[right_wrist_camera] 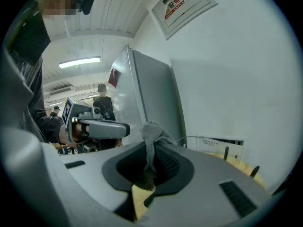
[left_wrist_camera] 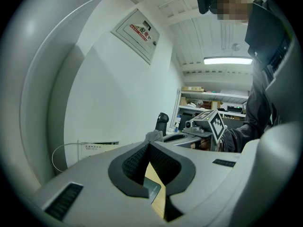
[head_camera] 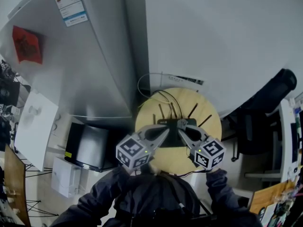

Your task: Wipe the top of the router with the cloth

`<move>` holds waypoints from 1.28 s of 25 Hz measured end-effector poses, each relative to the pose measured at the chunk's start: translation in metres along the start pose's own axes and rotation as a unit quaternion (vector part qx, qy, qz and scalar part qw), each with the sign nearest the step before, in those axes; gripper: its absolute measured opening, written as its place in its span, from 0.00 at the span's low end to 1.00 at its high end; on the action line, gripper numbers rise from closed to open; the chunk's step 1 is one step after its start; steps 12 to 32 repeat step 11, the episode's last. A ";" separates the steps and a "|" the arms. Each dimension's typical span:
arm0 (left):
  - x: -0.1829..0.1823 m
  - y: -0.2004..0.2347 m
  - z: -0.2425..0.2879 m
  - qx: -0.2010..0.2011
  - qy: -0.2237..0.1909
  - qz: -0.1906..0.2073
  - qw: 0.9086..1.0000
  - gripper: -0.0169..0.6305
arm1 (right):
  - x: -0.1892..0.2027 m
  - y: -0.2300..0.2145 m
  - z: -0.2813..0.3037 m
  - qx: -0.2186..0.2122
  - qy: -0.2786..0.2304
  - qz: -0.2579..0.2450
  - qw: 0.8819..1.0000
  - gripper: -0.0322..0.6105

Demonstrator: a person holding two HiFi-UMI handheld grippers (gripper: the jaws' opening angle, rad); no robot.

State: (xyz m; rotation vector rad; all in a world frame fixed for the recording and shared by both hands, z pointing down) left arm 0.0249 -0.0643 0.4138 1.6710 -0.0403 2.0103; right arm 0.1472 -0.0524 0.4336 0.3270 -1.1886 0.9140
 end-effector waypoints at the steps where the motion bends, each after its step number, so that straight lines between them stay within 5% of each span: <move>1: 0.000 0.000 0.000 0.000 0.000 0.000 1.000 0.01 | 0.000 0.000 0.000 0.000 -0.001 -0.001 1.000 0.15; 32: -0.001 0.005 0.001 0.000 -0.002 0.000 1.000 0.01 | -0.006 0.003 0.007 -0.004 -0.002 -0.008 1.000 0.15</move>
Point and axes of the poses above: the fingertips, and each gripper's own axes: z forward along the fingers, y to its left, x out of its underside, the point moved 5 cm from there along -z, backward along the fingers, and after that the axes turned 3 degrees about y, right-handed, at the moved point
